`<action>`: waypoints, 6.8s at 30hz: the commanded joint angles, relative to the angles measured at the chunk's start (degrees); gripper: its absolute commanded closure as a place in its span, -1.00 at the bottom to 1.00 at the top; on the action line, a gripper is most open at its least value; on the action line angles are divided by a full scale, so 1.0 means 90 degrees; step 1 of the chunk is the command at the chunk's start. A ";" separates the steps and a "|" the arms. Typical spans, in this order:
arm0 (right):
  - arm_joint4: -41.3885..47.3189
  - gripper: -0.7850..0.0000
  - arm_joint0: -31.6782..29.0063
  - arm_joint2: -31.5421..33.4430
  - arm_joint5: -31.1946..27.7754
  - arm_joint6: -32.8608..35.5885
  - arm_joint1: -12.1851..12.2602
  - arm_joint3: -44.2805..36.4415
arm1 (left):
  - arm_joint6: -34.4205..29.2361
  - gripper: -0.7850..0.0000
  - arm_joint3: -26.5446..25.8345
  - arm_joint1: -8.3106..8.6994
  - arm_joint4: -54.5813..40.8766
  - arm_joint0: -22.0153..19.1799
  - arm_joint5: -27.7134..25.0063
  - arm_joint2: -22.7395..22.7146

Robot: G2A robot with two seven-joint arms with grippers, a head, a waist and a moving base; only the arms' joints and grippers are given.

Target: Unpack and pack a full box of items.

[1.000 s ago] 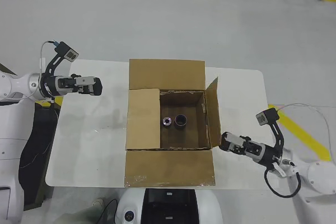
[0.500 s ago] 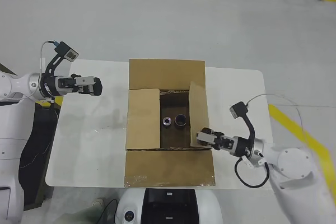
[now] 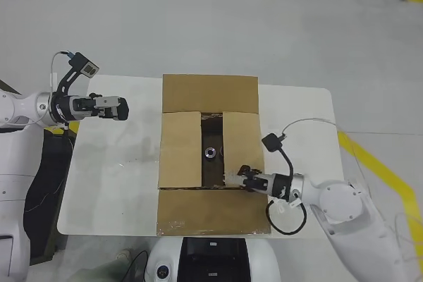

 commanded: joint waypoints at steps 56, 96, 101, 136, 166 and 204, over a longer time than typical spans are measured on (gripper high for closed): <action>0.0951 -1.00 -0.3133 0.2270 -0.0717 0.0730 0.0427 -0.0821 | 0.0000 -1.00 0.0000 0.0000 0.0000 0.0000 0.0000 0.0000; 0.2415 -1.00 -0.1465 0.1120 -0.1198 -0.0536 0.0317 -0.0010 | 0.0000 -1.00 0.0000 0.0000 0.0000 0.0000 0.0000 0.0000; 0.2130 -1.00 -0.1244 0.0907 -0.1000 -0.0645 0.0303 0.0161 | 0.0000 -1.00 0.0000 0.0000 0.0000 0.0000 0.0000 0.0000; 0.2029 -1.00 -0.1078 0.0743 -0.0829 -0.0760 0.0290 0.0270 | 0.1667 -1.00 0.2391 -0.0473 0.1132 -0.1354 -0.1597 0.1599; 0.2029 -1.00 -0.1078 0.0743 -0.0829 -0.0760 0.0290 0.0270 | 0.1860 -1.00 0.4579 -0.1858 -0.0491 -0.2774 -0.1956 0.3399; 0.2029 -1.00 -0.1078 0.0743 -0.0829 -0.0760 0.0290 0.0270 | 0.0000 -1.00 0.1222 -0.1141 -0.1485 -0.0854 -0.0097 0.1727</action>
